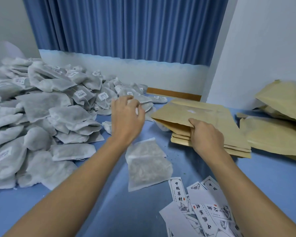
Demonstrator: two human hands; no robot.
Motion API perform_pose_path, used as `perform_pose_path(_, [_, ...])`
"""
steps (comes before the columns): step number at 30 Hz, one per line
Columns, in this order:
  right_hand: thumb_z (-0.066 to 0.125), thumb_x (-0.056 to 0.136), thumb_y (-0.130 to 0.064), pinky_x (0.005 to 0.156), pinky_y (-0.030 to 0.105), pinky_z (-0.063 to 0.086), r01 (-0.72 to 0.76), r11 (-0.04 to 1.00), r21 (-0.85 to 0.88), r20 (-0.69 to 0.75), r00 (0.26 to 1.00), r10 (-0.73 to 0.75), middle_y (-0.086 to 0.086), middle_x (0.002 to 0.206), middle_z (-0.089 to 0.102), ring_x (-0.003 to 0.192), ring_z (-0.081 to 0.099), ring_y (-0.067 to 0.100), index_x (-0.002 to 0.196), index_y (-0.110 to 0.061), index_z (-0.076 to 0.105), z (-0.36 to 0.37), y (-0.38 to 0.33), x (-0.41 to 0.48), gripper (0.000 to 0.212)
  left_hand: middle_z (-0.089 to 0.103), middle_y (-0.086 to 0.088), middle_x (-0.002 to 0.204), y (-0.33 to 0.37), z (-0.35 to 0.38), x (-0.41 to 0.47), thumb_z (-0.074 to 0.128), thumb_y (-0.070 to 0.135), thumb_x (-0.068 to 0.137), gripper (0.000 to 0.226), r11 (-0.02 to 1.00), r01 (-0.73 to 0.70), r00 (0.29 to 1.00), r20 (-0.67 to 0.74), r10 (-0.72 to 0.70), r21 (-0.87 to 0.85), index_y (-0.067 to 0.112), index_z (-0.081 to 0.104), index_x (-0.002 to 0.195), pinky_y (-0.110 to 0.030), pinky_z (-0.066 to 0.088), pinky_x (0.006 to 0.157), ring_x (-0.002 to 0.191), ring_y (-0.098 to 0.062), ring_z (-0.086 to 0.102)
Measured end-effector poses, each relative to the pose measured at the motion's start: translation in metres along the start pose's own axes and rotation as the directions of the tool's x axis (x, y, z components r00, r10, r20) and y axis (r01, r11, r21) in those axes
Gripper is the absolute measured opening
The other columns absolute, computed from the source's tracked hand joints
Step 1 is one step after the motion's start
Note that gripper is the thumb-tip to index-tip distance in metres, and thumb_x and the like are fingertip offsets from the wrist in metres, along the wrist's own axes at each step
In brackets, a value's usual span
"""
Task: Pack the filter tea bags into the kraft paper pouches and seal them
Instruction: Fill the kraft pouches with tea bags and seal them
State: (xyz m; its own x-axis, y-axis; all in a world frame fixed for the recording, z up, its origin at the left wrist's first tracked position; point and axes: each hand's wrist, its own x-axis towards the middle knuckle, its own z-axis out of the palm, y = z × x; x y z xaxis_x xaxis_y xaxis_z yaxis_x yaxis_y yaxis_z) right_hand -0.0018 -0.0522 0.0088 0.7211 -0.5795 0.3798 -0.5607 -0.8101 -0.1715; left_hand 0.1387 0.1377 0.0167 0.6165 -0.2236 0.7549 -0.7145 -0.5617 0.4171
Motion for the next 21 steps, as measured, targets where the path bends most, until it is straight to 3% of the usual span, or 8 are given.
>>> perform_pose_path(2, [0.046,0.093,-0.004,0.066,0.034,0.04,-0.013,1.0,0.008,0.034,0.999,0.012,0.007,0.104,0.067,0.081,0.052,0.03,0.129,-0.032,0.059,-0.002,0.001,0.005,0.047,0.049,-0.01,0.141,-0.033,-0.021,0.027,0.056,0.032,0.088,0.025,0.932,0.032,0.999,-0.015,-0.028,0.36,0.023,0.066,0.11,-0.071,0.007,0.113,0.137,-0.031,0.037])
perform_pose_path(4, [0.046,0.093,-0.006,0.064,0.033,0.04,-0.032,0.999,0.006,0.069,0.997,0.031,0.006,0.1,0.066,0.077,0.045,0.027,0.127,-0.034,0.059,-0.004,0.001,0.01,0.046,0.034,-0.014,0.154,-0.076,-0.045,0.049,0.048,0.047,0.088,0.046,0.799,0.247,0.957,-0.009,-0.29,0.548,0.028,0.057,0.129,-0.08,-0.001,0.106,0.147,-0.04,0.02])
perform_pose_path(6, [0.045,0.093,-0.006,0.065,0.033,0.041,-0.048,0.999,-0.007,0.105,0.993,0.048,0.006,0.091,0.06,0.077,0.045,0.028,0.124,-0.033,0.062,-0.005,0.001,0.013,0.044,0.013,-0.015,0.165,-0.107,-0.056,0.046,0.038,0.056,0.088,0.064,0.664,0.535,0.76,0.046,-0.648,0.522,0.03,0.042,0.146,-0.081,0.0,0.104,0.15,-0.048,0.002])
perform_pose_path(8, [0.044,0.093,-0.007,0.066,0.034,0.041,-0.06,0.998,-0.005,0.124,0.99,0.06,0.003,0.085,0.052,0.077,0.046,0.029,0.121,-0.032,0.063,-0.004,-0.001,0.015,0.043,0.006,-0.017,0.164,-0.123,-0.045,0.02,0.036,0.056,0.089,0.064,0.559,0.575,0.635,0.103,-0.765,0.597,0.027,0.041,0.146,-0.077,0.012,0.107,0.148,-0.049,0.007])
perform_pose_path(11, [0.044,0.092,-0.01,0.07,0.034,0.043,-0.056,0.998,-0.009,0.132,0.99,0.057,0.004,0.09,0.057,0.081,0.051,0.033,0.116,-0.033,0.063,-0.004,-0.002,0.017,0.038,0.037,-0.023,0.145,-0.115,-0.026,-0.003,0.037,0.057,0.086,0.059,0.594,0.473,0.706,0.123,-0.698,0.651,0.024,0.053,0.132,-0.067,0.028,0.105,0.129,-0.048,0.037])
perform_pose_path(15, [0.047,0.093,-0.013,0.082,0.038,0.045,-0.055,0.998,-0.02,0.148,0.987,0.057,0.008,0.107,0.065,0.093,0.057,0.035,0.116,-0.032,0.065,0.0,-0.006,0.013,0.035,0.055,-0.02,0.134,-0.087,-0.017,-0.003,0.032,0.062,0.086,0.06,0.7,0.465,0.715,0.236,-0.658,0.542,0.026,0.053,0.13,-0.065,0.032,0.104,0.123,-0.045,0.047])
perform_pose_path(19, [0.048,0.094,-0.011,0.092,0.041,0.047,-0.057,0.998,-0.022,0.152,0.987,0.059,0.006,0.109,0.066,0.103,0.06,0.033,0.119,-0.033,0.064,0.003,-0.011,0.011,0.038,0.068,-0.006,0.116,-0.014,0.005,-0.03,0.03,0.063,0.092,0.046,0.932,0.319,0.847,0.389,-0.363,0.173,0.035,0.057,0.115,-0.05,0.045,0.096,0.111,-0.032,0.059])
perform_pose_path(21, [0.047,0.094,-0.01,0.093,0.041,0.047,-0.048,0.999,-0.026,0.147,0.988,0.051,0.005,0.11,0.067,0.104,0.06,0.032,0.121,-0.034,0.063,0.005,-0.01,0.01,0.039,0.066,0.003,0.117,0.005,0.012,-0.038,0.029,0.064,0.094,0.044,0.975,0.219,0.921,0.326,-0.214,0.02,0.037,0.059,0.111,-0.051,0.04,0.098,0.114,-0.025,0.057])
